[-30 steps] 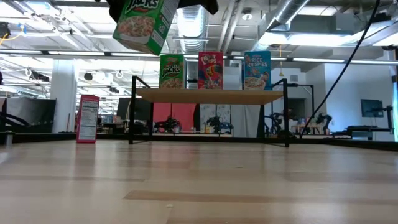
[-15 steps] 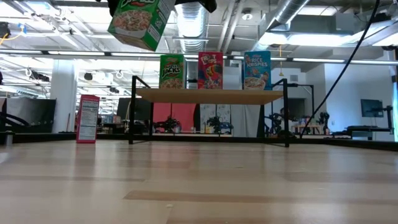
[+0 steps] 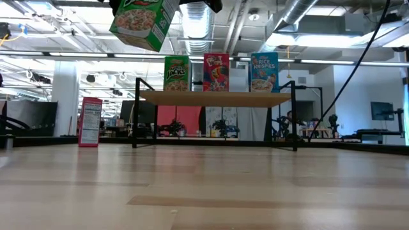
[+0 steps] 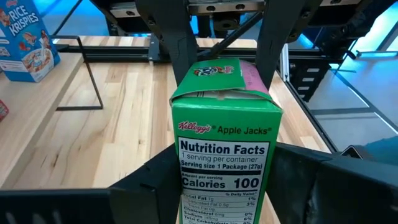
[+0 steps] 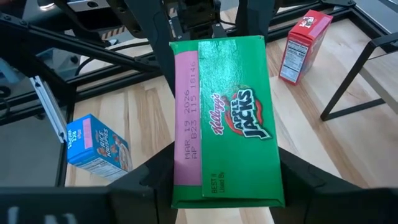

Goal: Stack cereal on shelf
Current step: Put the green cereal box on the shelf aligned with the other green cereal boxes

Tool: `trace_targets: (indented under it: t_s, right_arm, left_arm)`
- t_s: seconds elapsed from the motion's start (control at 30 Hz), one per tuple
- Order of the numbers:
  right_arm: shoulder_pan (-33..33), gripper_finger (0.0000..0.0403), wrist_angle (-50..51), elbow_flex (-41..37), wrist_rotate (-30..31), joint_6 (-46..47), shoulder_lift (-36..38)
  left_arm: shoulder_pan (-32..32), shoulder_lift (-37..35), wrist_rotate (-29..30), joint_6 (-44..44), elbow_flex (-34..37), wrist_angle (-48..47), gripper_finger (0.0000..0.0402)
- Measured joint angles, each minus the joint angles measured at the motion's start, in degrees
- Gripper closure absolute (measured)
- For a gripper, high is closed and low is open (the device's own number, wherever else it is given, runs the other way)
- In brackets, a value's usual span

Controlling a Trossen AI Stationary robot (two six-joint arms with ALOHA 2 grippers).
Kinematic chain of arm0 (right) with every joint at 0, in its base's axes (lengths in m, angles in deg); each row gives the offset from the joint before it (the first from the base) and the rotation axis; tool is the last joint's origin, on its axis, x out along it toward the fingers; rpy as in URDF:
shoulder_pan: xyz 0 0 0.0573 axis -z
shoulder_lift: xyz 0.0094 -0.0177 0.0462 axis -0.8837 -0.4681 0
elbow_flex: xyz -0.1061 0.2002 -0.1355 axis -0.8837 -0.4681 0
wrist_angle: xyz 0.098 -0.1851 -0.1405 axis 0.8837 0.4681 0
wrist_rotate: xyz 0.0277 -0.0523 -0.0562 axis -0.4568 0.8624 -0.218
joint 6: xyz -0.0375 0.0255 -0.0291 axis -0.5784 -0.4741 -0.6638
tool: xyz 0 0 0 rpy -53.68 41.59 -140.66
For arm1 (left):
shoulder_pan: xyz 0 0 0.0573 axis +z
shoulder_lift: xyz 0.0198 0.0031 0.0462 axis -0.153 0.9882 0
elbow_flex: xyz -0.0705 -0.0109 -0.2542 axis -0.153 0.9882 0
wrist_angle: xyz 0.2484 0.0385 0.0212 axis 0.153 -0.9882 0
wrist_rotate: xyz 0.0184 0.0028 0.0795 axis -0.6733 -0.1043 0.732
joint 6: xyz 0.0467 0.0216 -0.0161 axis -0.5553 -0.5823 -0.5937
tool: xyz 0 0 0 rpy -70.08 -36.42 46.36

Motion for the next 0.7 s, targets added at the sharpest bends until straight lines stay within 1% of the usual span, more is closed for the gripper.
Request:
trace_targets:
  t_s: [0.27, 0.47, 0.6, 0.7]
  right_arm:
    - [0.3, 0.0187, -0.07, 0.0, -1.23, 0.15, 0.0]
    - [0.52, 0.0155, -0.2, 0.0, -1.25, 0.25, 0.0]
    - [0.48, 0.0136, -0.09, 0.0, -1.5, -1.66, 0.0]
    - [0.5, 0.0133, 0.19, 0.0, -4.23, -1.81, 0.16]
  left_arm:
    - [0.0, 0.0, -0.11, 0.22, 0.01, -0.04, 0.023]
    - [0.0, 0.0, -0.07, 0.5, 0.01, -0.13, 0.023]
    - [-0.04, 0.0, 0.09, 0.52, 0.0, -0.13, 0.023]
    - [-0.08, 0.0, 1.61, -0.22, 0.02, -0.33, 0.023]
